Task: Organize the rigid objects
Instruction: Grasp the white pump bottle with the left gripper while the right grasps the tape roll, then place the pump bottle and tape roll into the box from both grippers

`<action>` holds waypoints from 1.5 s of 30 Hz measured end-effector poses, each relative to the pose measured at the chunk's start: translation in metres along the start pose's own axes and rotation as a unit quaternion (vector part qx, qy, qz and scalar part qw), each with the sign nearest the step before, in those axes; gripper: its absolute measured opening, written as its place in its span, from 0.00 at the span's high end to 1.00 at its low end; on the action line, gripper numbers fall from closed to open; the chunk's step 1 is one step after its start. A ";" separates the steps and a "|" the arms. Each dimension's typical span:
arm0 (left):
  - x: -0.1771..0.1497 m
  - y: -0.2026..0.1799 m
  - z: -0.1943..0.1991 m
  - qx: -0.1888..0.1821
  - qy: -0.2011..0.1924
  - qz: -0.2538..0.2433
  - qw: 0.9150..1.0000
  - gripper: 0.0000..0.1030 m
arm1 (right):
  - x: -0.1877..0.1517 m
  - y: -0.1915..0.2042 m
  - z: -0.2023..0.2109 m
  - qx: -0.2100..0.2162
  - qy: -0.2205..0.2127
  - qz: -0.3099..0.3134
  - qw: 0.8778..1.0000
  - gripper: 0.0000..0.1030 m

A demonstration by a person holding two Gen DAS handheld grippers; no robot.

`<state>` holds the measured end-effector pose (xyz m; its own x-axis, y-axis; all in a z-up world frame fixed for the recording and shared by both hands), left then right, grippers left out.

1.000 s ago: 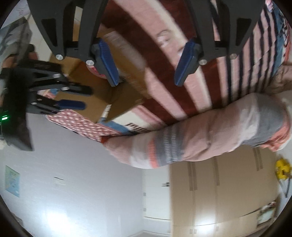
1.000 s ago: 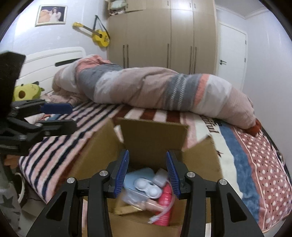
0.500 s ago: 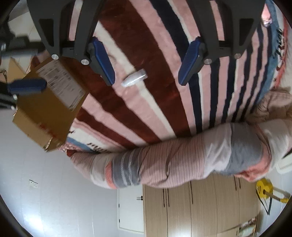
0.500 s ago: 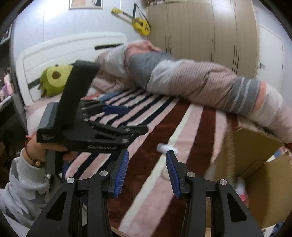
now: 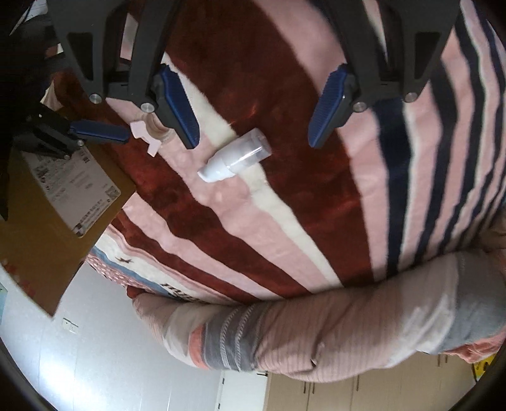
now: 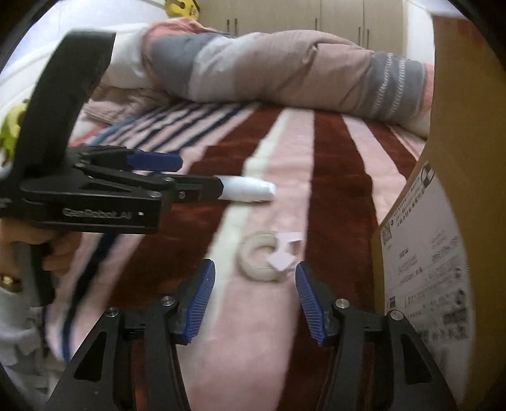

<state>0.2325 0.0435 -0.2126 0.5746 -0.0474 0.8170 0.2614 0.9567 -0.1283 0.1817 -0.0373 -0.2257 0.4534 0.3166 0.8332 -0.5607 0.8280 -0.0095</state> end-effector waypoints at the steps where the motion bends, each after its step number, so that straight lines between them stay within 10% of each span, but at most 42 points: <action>1: 0.000 -0.001 -0.006 -0.006 0.003 0.002 1.000 0.34 | -0.002 -0.002 -0.005 -0.005 0.001 0.004 1.000 0.52; 9: -0.002 -0.012 -0.038 -0.021 0.019 0.003 1.000 0.53 | -0.001 -0.008 -0.022 -0.014 -0.016 0.022 1.000 0.53; 23: -0.008 -0.008 -0.008 0.001 0.016 -0.002 1.000 0.54 | 0.003 0.000 -0.014 0.008 -0.024 0.018 1.000 0.64; 45: 0.073 -0.074 0.167 0.024 -0.095 -0.032 0.995 0.54 | 0.090 0.041 0.148 0.074 -0.168 0.065 0.981 0.65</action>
<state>0.1260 0.0169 -0.0496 0.3997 -0.0569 0.9149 0.2523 0.9663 -0.0501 0.0971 -0.0434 -0.0691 0.1323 0.2242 0.9655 -0.7048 0.7062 -0.0674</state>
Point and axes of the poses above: each gripper's, at about its wrist camera, not at the fingertips, and z roughly against the way its jaws point, y to its left, x to its top, the point moved 10 cm from there along -z, roughly the way its jaws point, and after that the axes turned 12 degrees about -y, right-handed, at the moved point
